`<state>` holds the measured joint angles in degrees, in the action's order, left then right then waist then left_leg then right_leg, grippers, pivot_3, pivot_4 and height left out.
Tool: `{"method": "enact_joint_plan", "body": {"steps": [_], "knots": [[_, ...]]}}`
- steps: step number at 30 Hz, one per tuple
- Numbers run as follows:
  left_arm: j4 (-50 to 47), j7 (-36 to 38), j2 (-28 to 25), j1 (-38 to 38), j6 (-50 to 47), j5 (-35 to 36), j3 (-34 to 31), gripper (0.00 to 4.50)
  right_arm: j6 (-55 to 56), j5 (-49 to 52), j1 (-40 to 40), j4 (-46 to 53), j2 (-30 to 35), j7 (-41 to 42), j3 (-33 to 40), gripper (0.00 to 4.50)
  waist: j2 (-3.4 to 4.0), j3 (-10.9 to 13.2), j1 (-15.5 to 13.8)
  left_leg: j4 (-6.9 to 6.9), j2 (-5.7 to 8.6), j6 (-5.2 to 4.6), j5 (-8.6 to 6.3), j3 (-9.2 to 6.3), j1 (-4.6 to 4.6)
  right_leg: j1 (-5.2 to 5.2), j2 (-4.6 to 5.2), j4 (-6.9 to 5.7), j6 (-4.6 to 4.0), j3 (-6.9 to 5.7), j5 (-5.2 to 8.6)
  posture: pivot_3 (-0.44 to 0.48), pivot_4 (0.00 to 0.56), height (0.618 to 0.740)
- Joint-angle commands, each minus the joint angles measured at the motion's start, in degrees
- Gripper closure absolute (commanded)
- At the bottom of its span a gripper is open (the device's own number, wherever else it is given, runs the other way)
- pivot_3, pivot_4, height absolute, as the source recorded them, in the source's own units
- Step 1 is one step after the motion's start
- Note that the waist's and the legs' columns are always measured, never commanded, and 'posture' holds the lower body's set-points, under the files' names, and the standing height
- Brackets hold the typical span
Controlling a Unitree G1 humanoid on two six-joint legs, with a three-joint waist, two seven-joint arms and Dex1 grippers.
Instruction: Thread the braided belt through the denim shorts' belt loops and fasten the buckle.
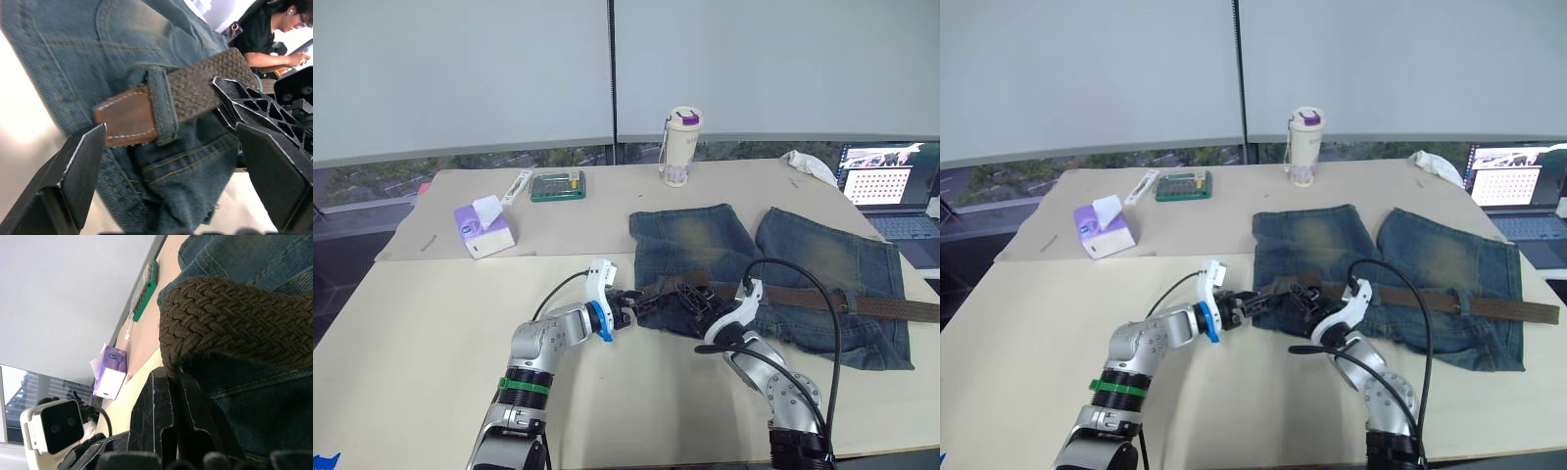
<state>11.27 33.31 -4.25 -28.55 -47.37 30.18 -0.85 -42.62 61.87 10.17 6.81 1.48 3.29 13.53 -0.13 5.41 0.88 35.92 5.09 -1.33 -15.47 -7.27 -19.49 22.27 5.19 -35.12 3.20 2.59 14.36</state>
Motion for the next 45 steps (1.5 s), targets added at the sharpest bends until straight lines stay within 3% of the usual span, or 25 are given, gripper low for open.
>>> {"method": "enact_joint_plan", "body": {"steps": [1,15,30,35,43,45], "knots": [[0.9,-0.9,0.5,-1.9,2.3,-0.3,-1.1,0.01,0.2,-10.8,0.0,-0.9,3.3,-2.6,-5.7,4.5,-0.01,0.0,0.0,0.01,0.0,0.0,0.0,0.0,0.02,-0.03,0.01,0.01,0.0,0.0,0.0,0.0,0.15,0.74],[0.2,-0.5,-1.0,-0.4,3.9,-0.6,-1.7,0.01,2.9,-39.0,2.2,1.6,12.6,-4.9,-19.7,4.5,-0.13,-0.1,-1.5,0.09,0.16,0.05,0.01,0.01,0.12,-0.12,0.12,0.07,0.01,-0.03,0.0,0.0,0.15,0.74],[-0.7,0.3,-0.1,0.5,0.1,0.3,0.3,0.01,2.2,-42.7,1.9,2.4,9.4,-3.2,-18.6,4.5,-0.16,-0.1,-1.4,0.07,0.15,0.07,0.01,0.0,0.12,-0.14,0.1,0.06,0.01,-0.03,0.0,0.0,0.15,0.74],[-0.2,-0.4,0.9,0.0,0.9,0.9,-1.5,1.46,2.1,-43.2,1.9,2.4,9.1,-2.6,-18.4,4.5,-0.17,-0.1,-1.4,0.07,0.15,0.07,0.01,0.0,0.12,-0.14,0.1,0.06,0.01,-0.03,0.0,0.0,0.15,0.74],[-0.1,-1.1,0.9,0.6,1.1,-0.6,-0.8,4.21,2.2,-43.6,2.1,2.0,8.7,-1.8,-18.3,4.5,-0.17,-0.1,-1.4,0.06,0.14,0.08,0.02,0.0,0.12,-0.14,0.09,0.06,0.01,-0.03,0.0,0.0,0.15,0.74],[0.3,-1.6,1.1,0.4,1.6,-0.9,-0.9,4.46,2.5,-43.9,2.2,2.1,8.8,-1.1,-18.5,4.5,-0.18,-0.1,-1.4,0.06,0.14,0.08,0.02,0.0,0.12,-0.14,0.09,0.06,0.01,-0.03,0.0,0.0,0.15,0.74]]}}
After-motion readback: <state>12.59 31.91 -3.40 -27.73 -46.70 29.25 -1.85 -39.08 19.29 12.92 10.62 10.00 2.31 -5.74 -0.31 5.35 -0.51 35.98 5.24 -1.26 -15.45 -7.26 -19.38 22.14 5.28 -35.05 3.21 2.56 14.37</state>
